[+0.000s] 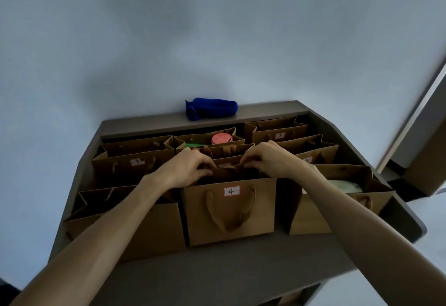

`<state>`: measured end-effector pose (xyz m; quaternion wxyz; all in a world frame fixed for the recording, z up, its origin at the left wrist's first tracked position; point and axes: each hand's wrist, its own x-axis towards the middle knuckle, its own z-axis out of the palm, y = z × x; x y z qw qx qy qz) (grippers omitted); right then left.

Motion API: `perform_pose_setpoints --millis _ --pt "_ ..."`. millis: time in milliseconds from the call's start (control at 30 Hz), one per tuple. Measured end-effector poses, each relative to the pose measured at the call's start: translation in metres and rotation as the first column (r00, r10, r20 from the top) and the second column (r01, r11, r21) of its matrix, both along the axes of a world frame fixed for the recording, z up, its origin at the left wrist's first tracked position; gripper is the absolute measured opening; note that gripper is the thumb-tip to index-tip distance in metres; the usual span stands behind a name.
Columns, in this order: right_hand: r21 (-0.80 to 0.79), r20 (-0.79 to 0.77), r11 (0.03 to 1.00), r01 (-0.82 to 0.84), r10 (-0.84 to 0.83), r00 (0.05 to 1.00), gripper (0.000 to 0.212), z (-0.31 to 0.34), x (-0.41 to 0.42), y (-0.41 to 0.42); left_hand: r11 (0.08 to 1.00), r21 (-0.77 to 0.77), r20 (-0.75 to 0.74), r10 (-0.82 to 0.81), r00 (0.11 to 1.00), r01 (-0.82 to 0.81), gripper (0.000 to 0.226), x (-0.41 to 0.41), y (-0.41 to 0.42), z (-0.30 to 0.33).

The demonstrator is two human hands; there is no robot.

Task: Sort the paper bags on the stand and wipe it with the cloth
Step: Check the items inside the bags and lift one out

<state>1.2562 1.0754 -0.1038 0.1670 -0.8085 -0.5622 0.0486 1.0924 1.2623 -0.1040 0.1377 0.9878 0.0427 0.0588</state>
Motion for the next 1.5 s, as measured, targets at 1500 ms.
perform_pose_setpoints --millis 1500 --pt "0.284 0.032 0.936 -0.209 0.208 0.978 0.027 -0.022 -0.041 -0.075 0.977 -0.209 -0.061 -0.045 0.997 0.031 0.053 -0.041 -0.022 0.005"
